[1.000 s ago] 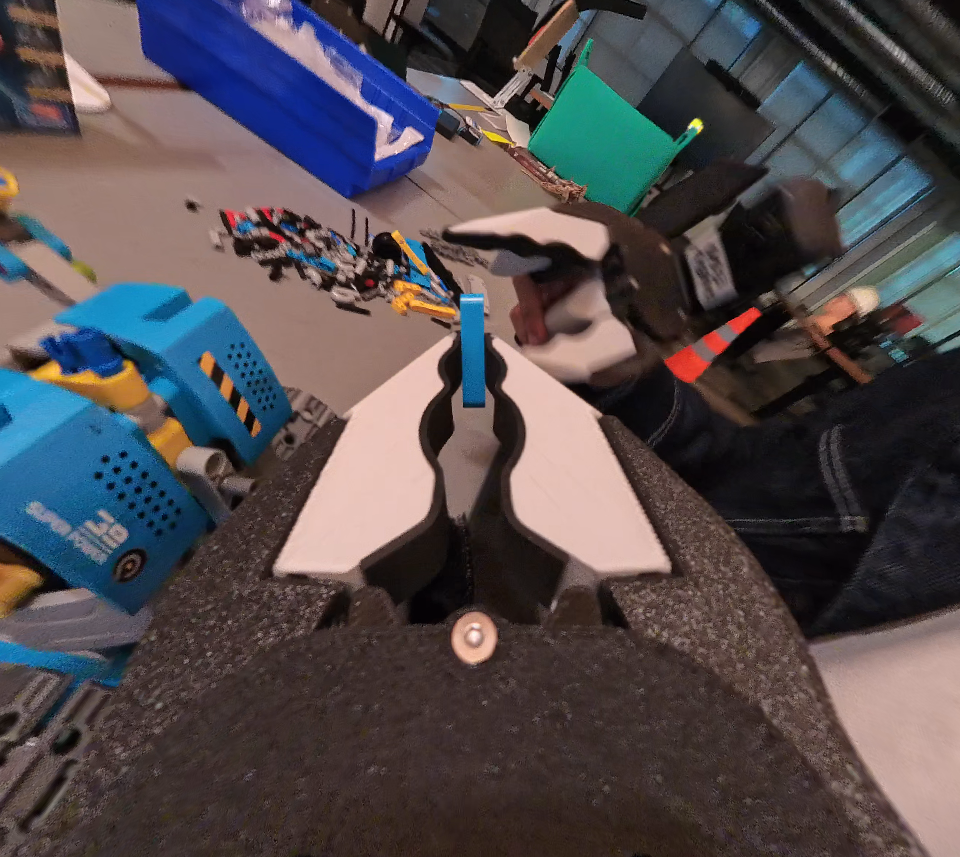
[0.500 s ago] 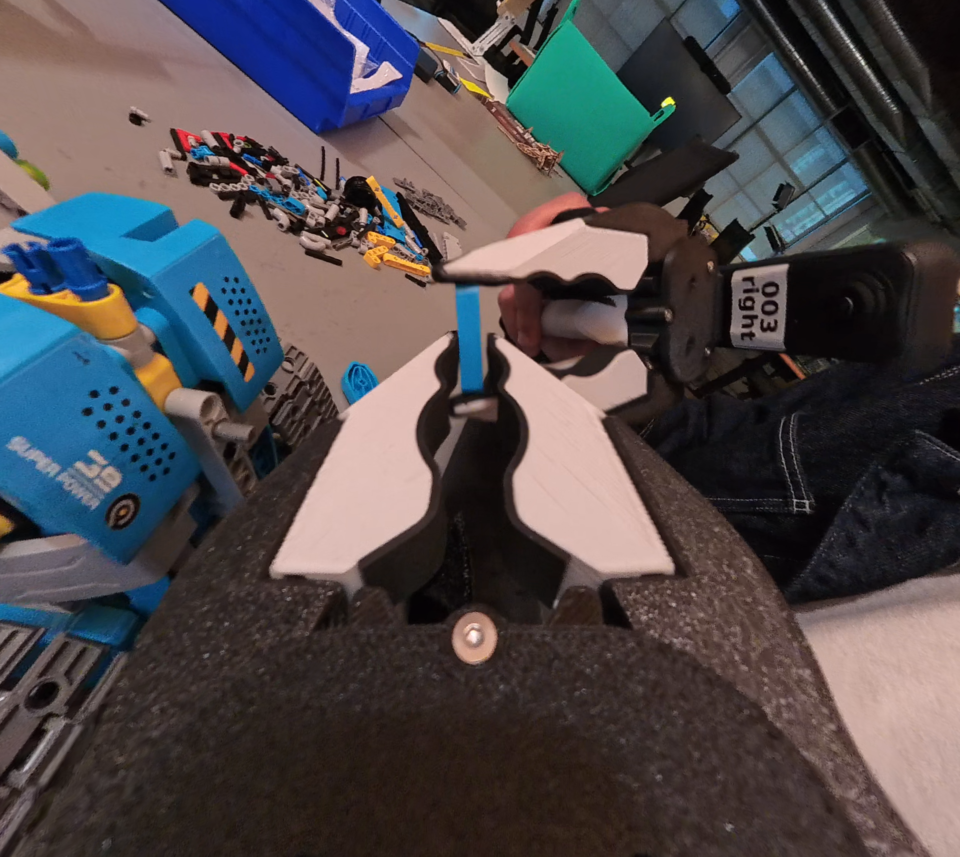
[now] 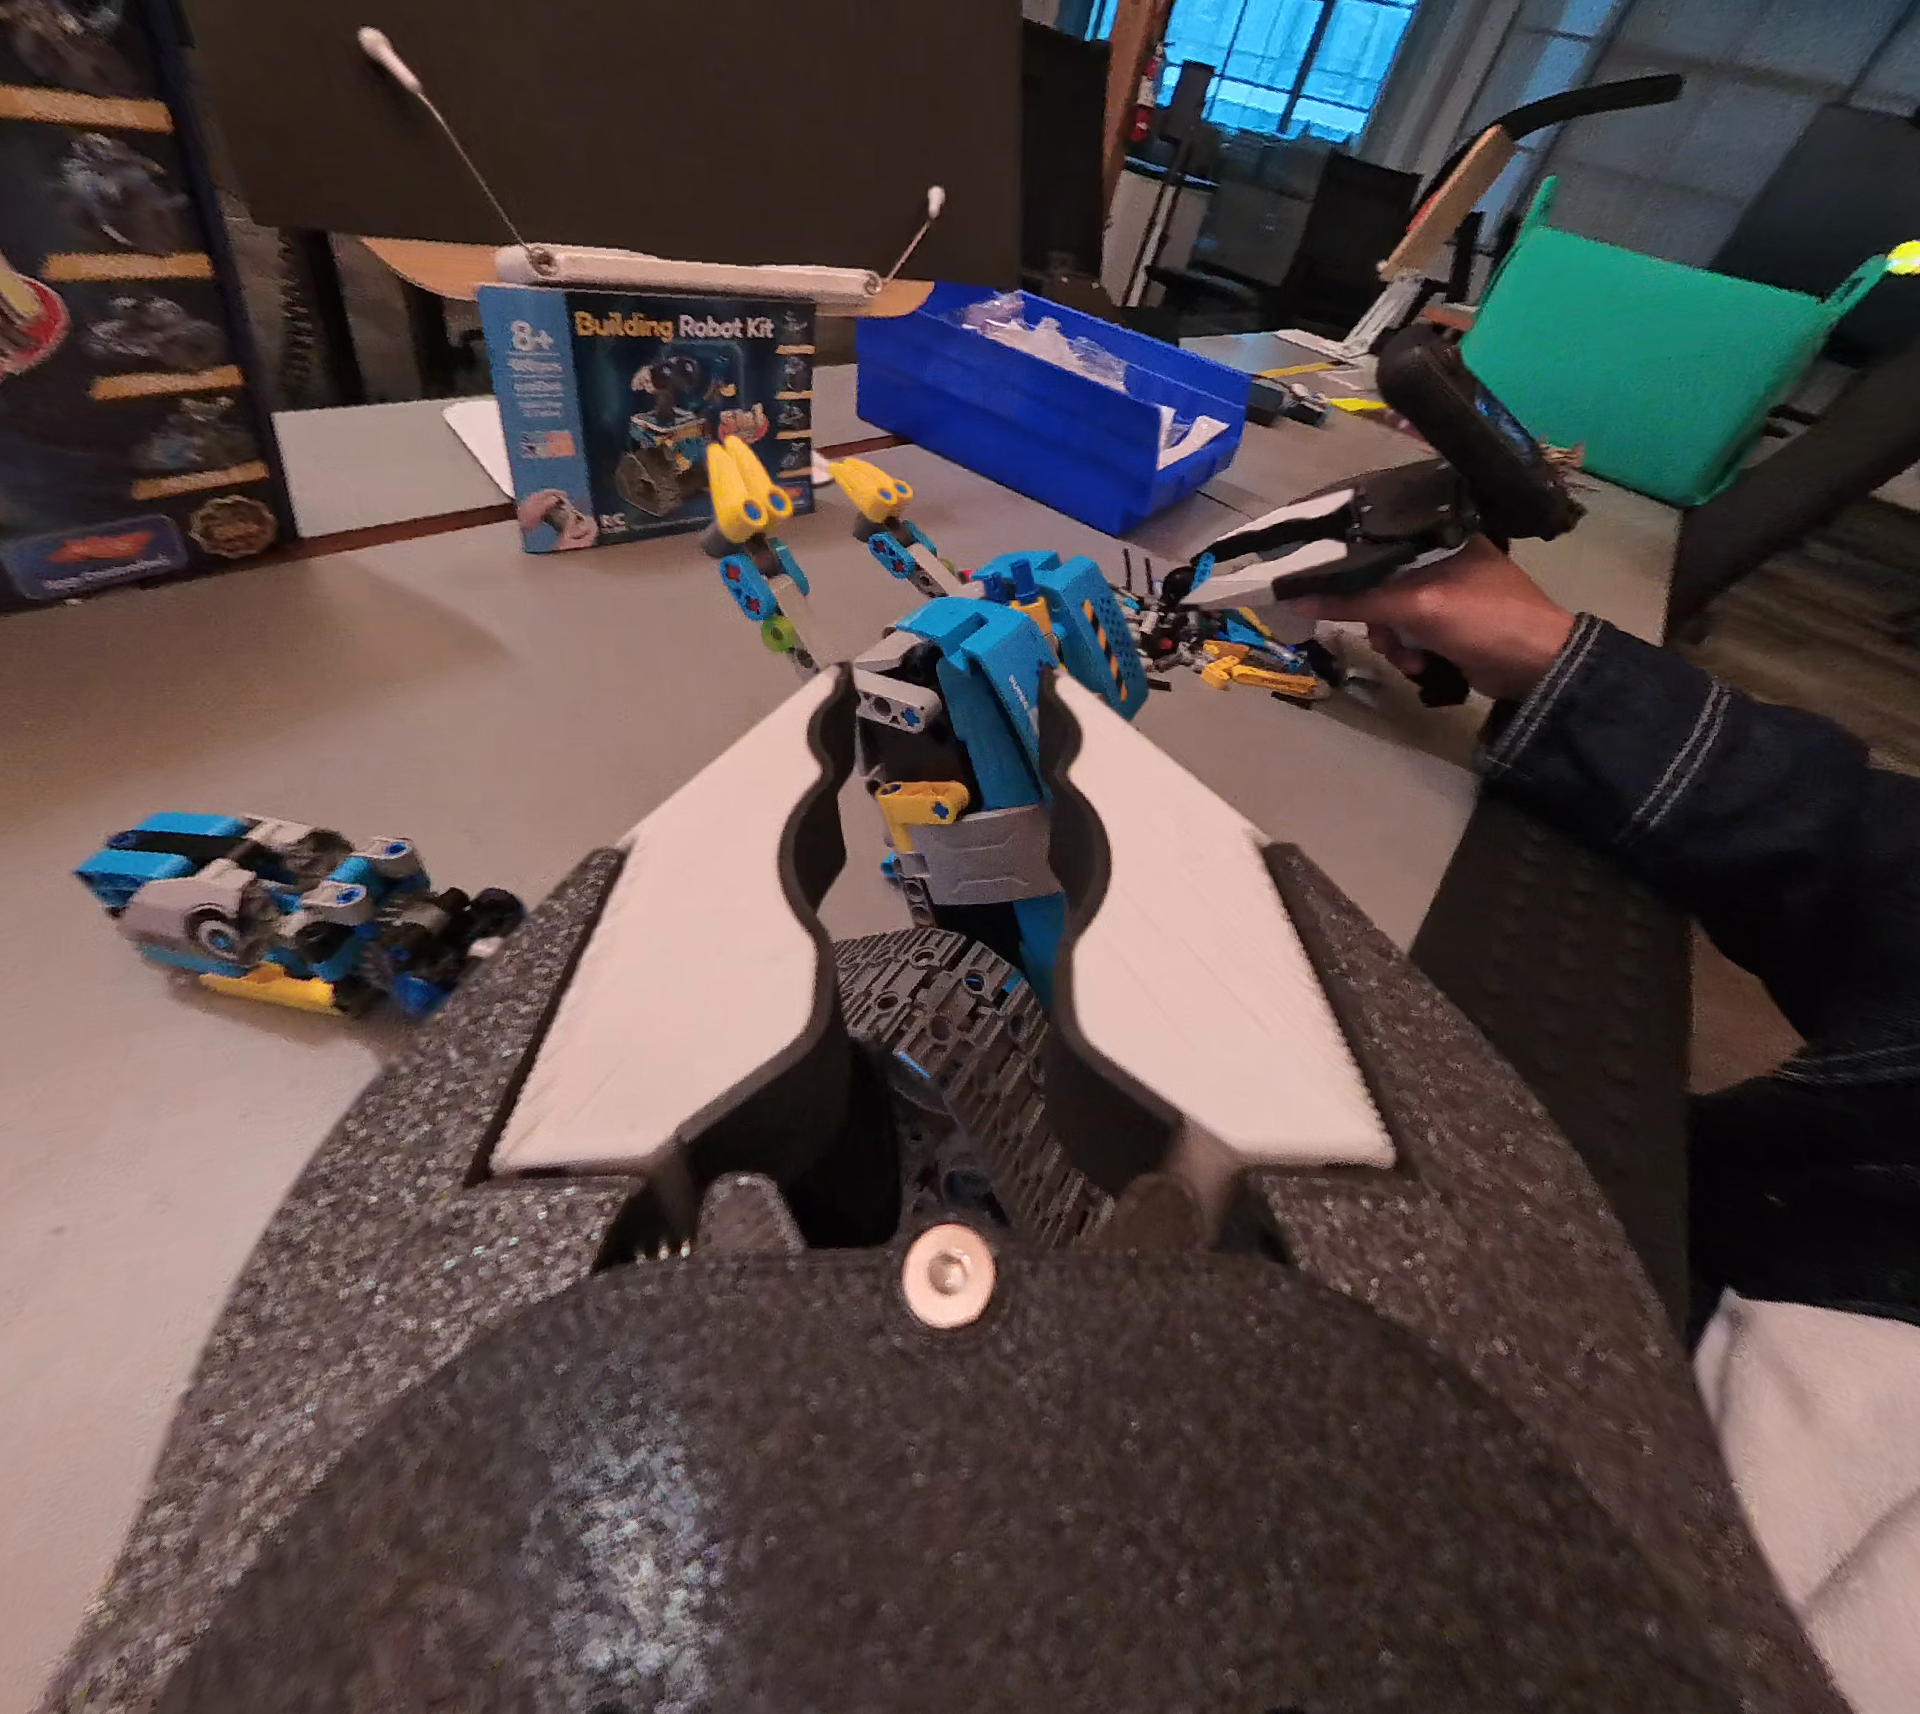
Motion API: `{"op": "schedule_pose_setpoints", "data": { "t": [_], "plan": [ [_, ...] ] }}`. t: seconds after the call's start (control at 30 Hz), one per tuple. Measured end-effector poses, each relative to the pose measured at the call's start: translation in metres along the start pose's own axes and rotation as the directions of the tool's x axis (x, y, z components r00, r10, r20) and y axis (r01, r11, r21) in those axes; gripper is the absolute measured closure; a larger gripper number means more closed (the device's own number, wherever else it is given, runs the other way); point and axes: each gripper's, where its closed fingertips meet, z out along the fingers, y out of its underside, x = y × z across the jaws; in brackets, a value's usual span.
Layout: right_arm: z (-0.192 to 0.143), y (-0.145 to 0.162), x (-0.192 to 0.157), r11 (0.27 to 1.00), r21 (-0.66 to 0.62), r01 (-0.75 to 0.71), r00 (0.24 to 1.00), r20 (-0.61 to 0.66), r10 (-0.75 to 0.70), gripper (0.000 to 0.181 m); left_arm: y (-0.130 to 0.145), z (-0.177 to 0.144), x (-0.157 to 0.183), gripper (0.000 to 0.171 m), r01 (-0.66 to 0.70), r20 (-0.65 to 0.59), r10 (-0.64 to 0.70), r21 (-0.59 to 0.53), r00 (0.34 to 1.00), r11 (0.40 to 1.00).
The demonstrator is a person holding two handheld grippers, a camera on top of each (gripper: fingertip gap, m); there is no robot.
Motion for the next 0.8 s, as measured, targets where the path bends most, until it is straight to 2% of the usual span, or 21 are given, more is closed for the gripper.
{"op": "schedule_pose_setpoints", "data": {
  "t": [0.07, 0.1, 0.13, 0.2, 0.23, 0.3, 0.33, 0.4, 0.43, 0.47, 0.5, 0.53, 0.63, 0.8],
  "plan": [
    [-0.007, -0.017, -0.007, 0.995, 0.074, -0.065, 0.997, 0.054, 0.061, 0.128, 0.001, 0.005, 0.001, 0.130, 0.054, -0.051, -0.052, 0.028, 0.997, 0.998],
    [-0.016, -0.037, -0.018, 0.985, 0.148, -0.089, 0.991, 0.109, 0.073, 0.126, 0.002, 0.009, -0.001, 0.121, 0.093, -0.072, -0.091, 0.037, 0.993, 0.995],
    [-0.027, -0.061, -0.033, 0.968, 0.232, -0.095, 0.984, 0.166, 0.056, 0.129, 0.004, 0.014, -0.003, 0.103, 0.134, -0.091, -0.130, 0.032, 0.987, 0.990],
    [-0.053, -0.111, -0.085, 0.922, 0.376, -0.088, 0.947, 0.319, -0.040, 0.137, 0.012, 0.026, -0.007, 0.079, 0.199, -0.130, -0.199, -0.014, 0.971, 0.980],
    [-0.066, -0.133, -0.122, 0.900, 0.423, -0.104, 0.899, 0.426, -0.096, 0.137, 0.017, 0.033, -0.005, 0.072, 0.225, -0.161, -0.230, -0.048, 0.960, 0.973],
    [-0.096, -0.163, -0.203, 0.875, 0.462, -0.142, 0.726, 0.650, -0.226, 0.134, 0.025, 0.044, 0.000, 0.069, 0.258, -0.218, -0.278, -0.117, 0.936, 0.959],
    [-0.106, -0.173, -0.234, 0.873, 0.463, -0.156, 0.646, 0.716, -0.265, 0.137, 0.029, 0.047, 0.004, 0.069, 0.255, -0.243, -0.284, -0.145, 0.927, 0.956],
    [-0.112, -0.187, -0.272, 0.883, 0.440, -0.165, 0.551, 0.784, -0.288, 0.141, 0.037, 0.052, 0.011, 0.081, 0.229, -0.274, -0.278, -0.198, 0.921, 0.953],
    [-0.108, -0.191, -0.283, 0.897, 0.409, -0.168, 0.531, 0.804, -0.267, 0.145, 0.038, 0.054, 0.012, 0.087, 0.230, -0.278, -0.281, -0.199, 0.919, 0.952],
    [-0.103, -0.192, -0.293, 0.914, 0.375, -0.154, 0.519, 0.818, -0.248, 0.147, 0.037, 0.055, 0.013, 0.104, 0.240, -0.273, -0.287, -0.192, 0.918, 0.951],
    [-0.099, -0.191, -0.300, 0.930, 0.346, -0.127, 0.518, 0.822, -0.235, 0.149, 0.037, 0.056, 0.012, 0.104, 0.247, -0.250, -0.287, -0.178, 0.925, 0.953],
    [-0.092, -0.190, -0.303, 0.939, 0.330, -0.097, 0.548, 0.805, -0.226, 0.151, 0.036, 0.058, 0.011, 0.105, 0.247, -0.214, -0.277, -0.157, 0.937, 0.956],
    [-0.084, -0.191, -0.299, 0.944, 0.327, -0.035, 0.670, 0.709, -0.221, 0.164, 0.035, 0.061, 0.009, 0.106, 0.255, -0.095, -0.263, -0.093, 0.960, 0.963],
    [-0.087, -0.191, -0.305, 0.947, 0.322, -0.019, 0.752, 0.628, -0.199, 0.169, 0.035, 0.063, 0.008, 0.105, 0.263, 0.048, -0.263, 0.007, 0.963, 0.965]
  ]
}}
